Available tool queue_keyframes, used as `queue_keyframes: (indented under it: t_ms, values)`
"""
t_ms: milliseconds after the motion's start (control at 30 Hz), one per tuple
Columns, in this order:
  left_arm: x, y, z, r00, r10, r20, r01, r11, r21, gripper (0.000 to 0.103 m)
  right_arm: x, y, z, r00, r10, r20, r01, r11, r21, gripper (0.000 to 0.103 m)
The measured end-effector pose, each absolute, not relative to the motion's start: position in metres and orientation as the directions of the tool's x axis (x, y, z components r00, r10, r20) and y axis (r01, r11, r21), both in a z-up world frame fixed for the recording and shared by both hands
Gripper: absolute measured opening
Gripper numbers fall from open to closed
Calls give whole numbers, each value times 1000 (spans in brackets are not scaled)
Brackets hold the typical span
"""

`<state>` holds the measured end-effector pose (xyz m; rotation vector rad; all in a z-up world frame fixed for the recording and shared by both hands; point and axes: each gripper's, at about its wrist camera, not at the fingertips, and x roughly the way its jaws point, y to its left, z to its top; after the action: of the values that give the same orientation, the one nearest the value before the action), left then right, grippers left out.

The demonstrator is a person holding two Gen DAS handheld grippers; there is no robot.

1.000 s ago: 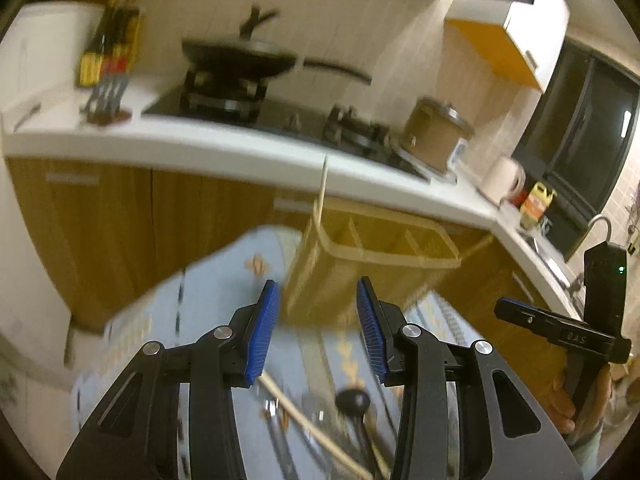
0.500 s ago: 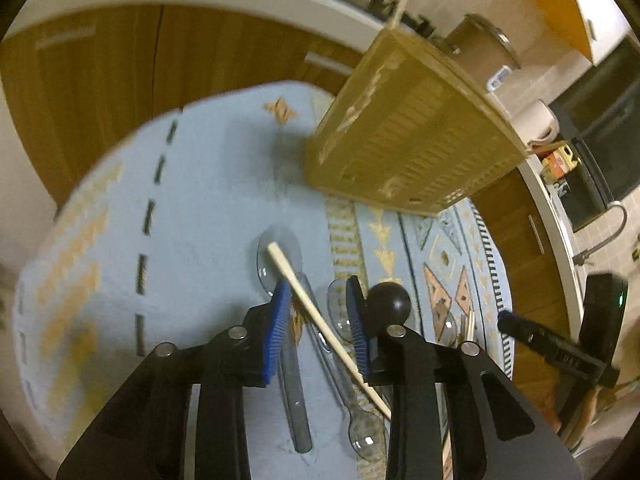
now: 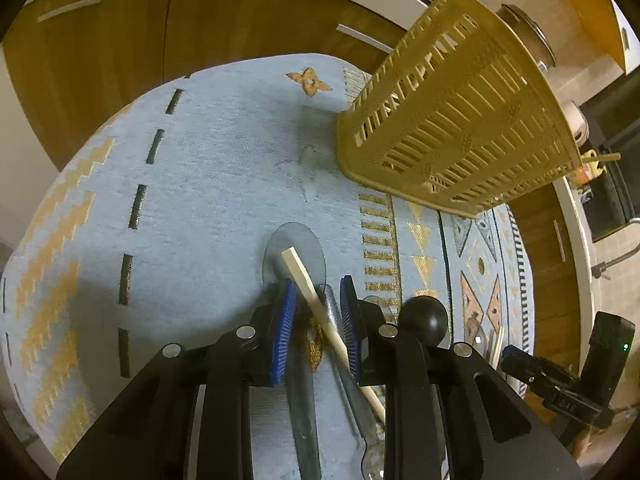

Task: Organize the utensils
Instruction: 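Grasp another chopstick with the left gripper while the right gripper grasps chopsticks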

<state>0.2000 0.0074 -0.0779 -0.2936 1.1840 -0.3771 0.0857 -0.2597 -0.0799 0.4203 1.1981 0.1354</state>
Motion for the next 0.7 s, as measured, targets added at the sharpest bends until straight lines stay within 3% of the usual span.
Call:
queue_keyframes:
  t_ms: [333, 500, 700]
  values:
    - [194, -16, -78, 380, -322, -867, 181, 945, -271, 11, 88, -256, -81, 355, 326, -876, 122, 913, 389, 39]
    - [191, -17, -78, 371, -387, -844, 201, 921, -334, 3, 91, -253, -80, 350, 333, -876, 129, 909, 397, 39]
    - [186, -11, -64, 364, -443, -819, 259, 893, -368, 3, 95, -245, -81, 332, 309, -891, 144, 917, 371, 37]
